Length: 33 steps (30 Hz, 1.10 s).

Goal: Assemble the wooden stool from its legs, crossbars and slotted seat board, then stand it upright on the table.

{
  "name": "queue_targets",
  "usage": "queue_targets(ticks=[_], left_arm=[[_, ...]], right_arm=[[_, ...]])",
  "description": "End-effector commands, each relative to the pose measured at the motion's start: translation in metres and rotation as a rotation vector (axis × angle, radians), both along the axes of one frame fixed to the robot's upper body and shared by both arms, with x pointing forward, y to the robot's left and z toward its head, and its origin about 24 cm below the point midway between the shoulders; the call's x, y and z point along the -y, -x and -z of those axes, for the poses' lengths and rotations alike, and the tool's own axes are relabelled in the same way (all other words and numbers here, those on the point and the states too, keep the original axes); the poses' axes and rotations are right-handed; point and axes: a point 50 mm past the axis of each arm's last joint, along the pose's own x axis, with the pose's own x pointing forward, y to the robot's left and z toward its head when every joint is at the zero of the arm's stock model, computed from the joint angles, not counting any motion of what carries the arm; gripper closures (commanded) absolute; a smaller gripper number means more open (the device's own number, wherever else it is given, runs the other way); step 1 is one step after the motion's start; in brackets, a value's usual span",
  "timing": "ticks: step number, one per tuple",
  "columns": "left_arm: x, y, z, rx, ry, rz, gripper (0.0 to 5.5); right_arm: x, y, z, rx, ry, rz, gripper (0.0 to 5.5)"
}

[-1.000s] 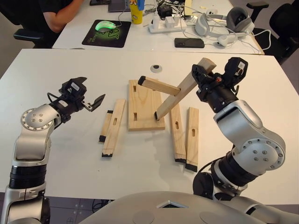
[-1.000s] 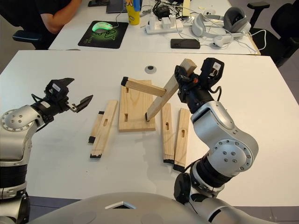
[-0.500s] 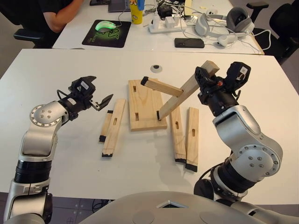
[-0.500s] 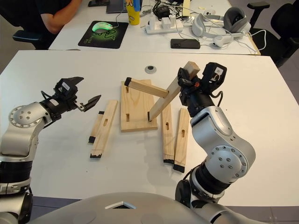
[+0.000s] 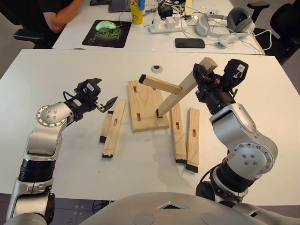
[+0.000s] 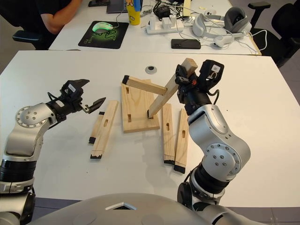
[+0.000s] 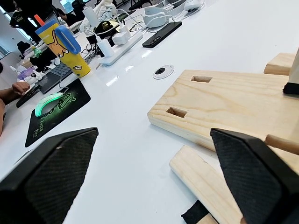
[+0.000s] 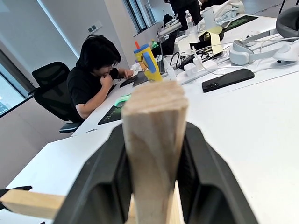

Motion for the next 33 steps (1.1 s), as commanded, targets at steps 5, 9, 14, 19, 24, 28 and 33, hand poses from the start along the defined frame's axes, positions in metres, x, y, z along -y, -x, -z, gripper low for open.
queue_targets(ticks=[5, 9, 14, 19, 24, 28, 33], left_arm=[[0.002, 0.001, -0.003, 0.016, 0.001, -0.008, 1.04], [0.002, 0.003, -0.001, 0.013, 0.003, -0.015, 1.04], [-0.001, 0.006, -0.001, 0.013, 0.002, -0.027, 1.04], [0.000, 0.007, 0.000, 0.008, 0.003, -0.030, 1.04], [-0.001, 0.009, 0.001, 0.006, 0.004, -0.040, 1.04], [-0.001, 0.011, 0.002, 0.003, 0.009, -0.051, 1.04], [-0.001, 0.013, 0.003, 0.001, 0.012, -0.057, 1.04]], right_arm=[[0.007, -0.002, 0.004, -0.003, 0.047, -0.006, 4.46], [0.009, -0.006, 0.002, 0.005, 0.044, -0.006, 4.46], [0.009, -0.007, 0.001, 0.009, 0.043, -0.009, 4.46], [0.008, -0.007, -0.001, 0.017, 0.022, -0.014, 4.46], [0.007, -0.009, -0.006, 0.038, 0.016, -0.035, 4.46], [0.008, -0.012, -0.012, 0.060, 0.023, -0.080, 4.46], [0.008, -0.013, -0.014, 0.066, 0.040, -0.104, 4.46]])
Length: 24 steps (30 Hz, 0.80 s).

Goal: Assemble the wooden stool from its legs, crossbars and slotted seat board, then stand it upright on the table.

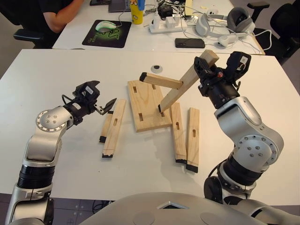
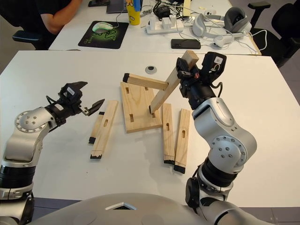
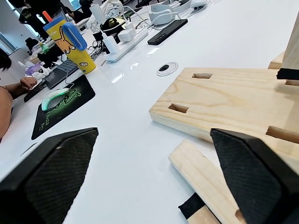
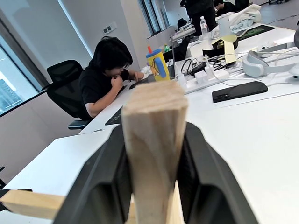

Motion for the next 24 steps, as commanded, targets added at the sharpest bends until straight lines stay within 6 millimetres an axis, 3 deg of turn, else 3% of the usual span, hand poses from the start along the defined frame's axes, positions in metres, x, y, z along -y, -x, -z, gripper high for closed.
queue_targets(ticks=[1, 24], left_arm=[[0.000, 0.003, 0.000, 0.000, 0.011, -0.014, 1.04], [0.000, 0.002, -0.001, 0.001, 0.002, -0.003, 1.04]], right_arm=[[-0.001, 0.000, -0.005, 0.015, 0.019, -0.032, 4.46], [0.008, 0.009, 0.010, -0.034, 0.060, -0.003, 4.46]])
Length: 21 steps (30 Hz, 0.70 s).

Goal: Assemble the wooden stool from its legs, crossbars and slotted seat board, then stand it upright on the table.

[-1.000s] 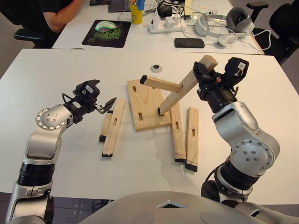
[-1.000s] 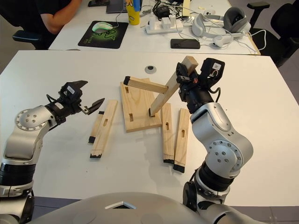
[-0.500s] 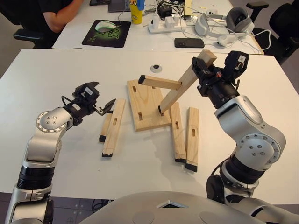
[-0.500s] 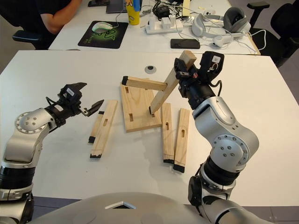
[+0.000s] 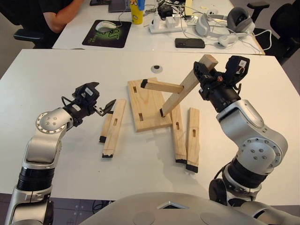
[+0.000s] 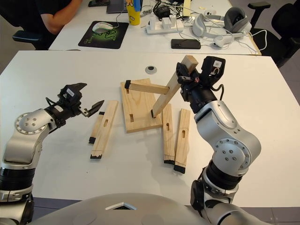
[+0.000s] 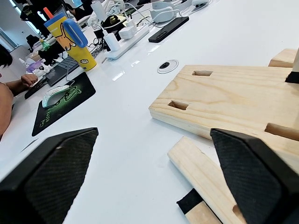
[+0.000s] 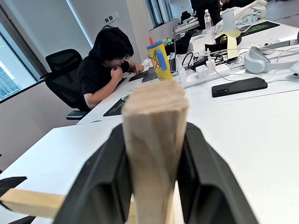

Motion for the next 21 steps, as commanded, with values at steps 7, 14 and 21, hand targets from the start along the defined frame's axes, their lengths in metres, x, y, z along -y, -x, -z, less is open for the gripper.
queue_targets(ticks=[7, 14, 21], left_arm=[[0.0025, -0.0036, -0.0015, 0.000, -0.005, 0.022, 1.04], [0.0031, -0.0050, -0.0023, 0.003, -0.003, 0.024, 1.04], [0.0040, -0.0040, -0.0010, 0.001, 0.002, 0.020, 1.04]], right_arm=[[-0.0001, 0.0020, 0.0001, 0.011, -0.010, 0.023, 4.46], [-0.0041, 0.0005, 0.0005, 0.015, -0.013, 0.017, 4.46], [-0.0068, -0.0034, -0.0038, 0.034, -0.011, 0.002, 4.46]])
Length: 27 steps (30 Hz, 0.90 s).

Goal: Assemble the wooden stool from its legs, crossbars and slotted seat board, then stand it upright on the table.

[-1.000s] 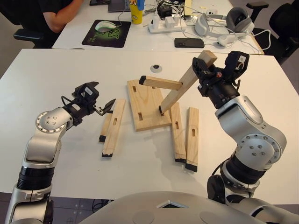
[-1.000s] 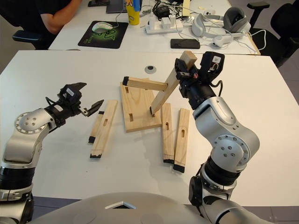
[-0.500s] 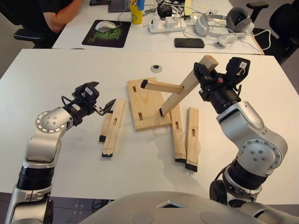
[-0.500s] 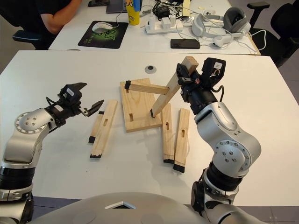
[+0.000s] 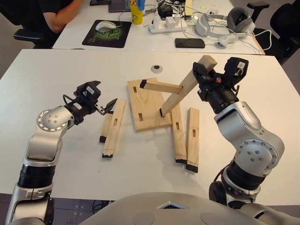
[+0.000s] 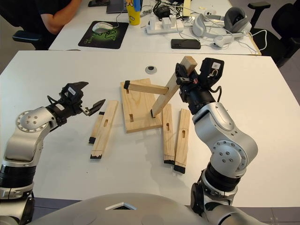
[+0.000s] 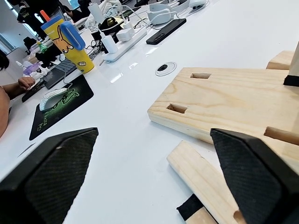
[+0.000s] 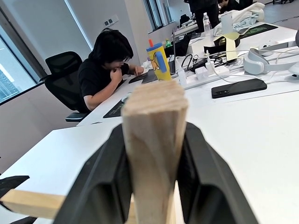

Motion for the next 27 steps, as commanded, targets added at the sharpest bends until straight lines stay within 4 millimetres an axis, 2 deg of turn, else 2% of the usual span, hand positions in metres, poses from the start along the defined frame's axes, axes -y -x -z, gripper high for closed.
queue_targets(ticks=[1, 8, 15, 20, 27], left_arm=[[0.001, 0.000, 0.000, 0.002, 0.003, -0.002, 1.04], [0.000, 0.003, -0.001, 0.008, 0.006, -0.015, 1.04], [0.002, 0.005, -0.002, 0.000, 0.002, 0.001, 1.04], [0.004, 0.003, -0.003, -0.006, -0.002, 0.024, 1.04], [0.006, 0.004, -0.002, -0.005, 0.006, 0.014, 1.04]], right_arm=[[-0.002, -0.003, -0.006, 0.029, 0.010, -0.012, 4.46], [-0.004, 0.001, -0.002, 0.031, 0.122, -0.042, 4.46], [-0.011, 0.016, 0.022, -0.040, 0.193, -0.072, 4.46], [-0.016, 0.020, 0.028, -0.079, 0.266, -0.084, 4.46], [-0.024, 0.006, 0.033, -0.140, 0.336, -0.127, 4.46]])
